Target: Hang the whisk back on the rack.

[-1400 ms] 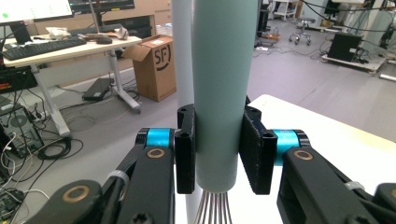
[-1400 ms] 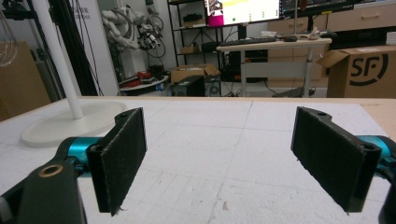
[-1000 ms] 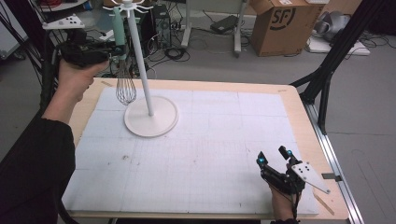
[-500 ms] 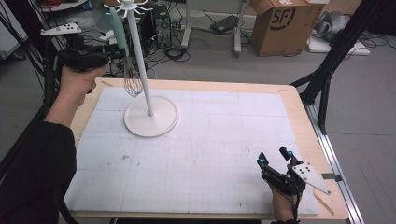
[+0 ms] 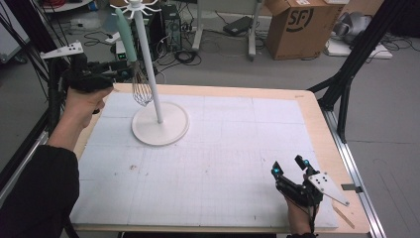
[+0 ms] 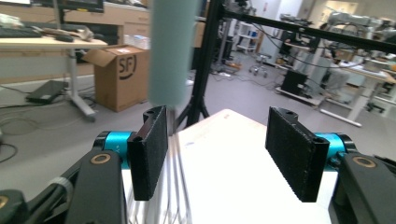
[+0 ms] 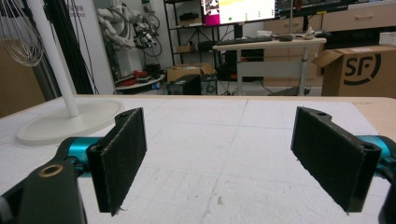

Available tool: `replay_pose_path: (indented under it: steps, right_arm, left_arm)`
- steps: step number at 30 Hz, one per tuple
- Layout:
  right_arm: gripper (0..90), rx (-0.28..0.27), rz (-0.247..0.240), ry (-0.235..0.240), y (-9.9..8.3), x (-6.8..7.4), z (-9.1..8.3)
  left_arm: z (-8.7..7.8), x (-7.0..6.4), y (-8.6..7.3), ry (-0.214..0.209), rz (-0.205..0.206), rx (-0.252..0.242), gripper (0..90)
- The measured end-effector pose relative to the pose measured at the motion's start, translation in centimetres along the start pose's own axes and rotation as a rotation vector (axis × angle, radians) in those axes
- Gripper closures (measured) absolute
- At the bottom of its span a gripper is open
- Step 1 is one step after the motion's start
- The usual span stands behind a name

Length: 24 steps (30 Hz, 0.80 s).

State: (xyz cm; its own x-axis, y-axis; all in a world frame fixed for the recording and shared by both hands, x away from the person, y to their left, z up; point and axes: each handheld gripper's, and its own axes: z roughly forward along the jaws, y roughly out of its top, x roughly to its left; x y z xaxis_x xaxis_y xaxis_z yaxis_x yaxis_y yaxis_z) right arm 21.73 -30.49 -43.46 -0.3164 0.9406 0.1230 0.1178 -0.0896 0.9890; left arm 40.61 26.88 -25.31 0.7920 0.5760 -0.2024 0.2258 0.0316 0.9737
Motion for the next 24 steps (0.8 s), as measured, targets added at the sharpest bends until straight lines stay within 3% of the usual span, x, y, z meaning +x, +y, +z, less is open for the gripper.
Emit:
replay_pose_path:
  steps: [8,17,24]
  right_arm:
    - [17.4,0.003,-0.002,0.010,0.0,0.3,0.2]
    - [17.4,-0.002,-0.007,0.014,0.0,0.3,0.4]
    - [17.4,-0.003,-0.005,0.014,0.1,0.3,0.3]
  left_arm:
    - [-0.4,-1.5,-2.0,-0.062,-0.017,-0.017,35.1]
    - [0.7,-3.2,-4.0,-0.106,0.003,0.016,31.9]
    - [1.7,-4.0,-6.2,-0.134,-0.017,0.029,31.5]
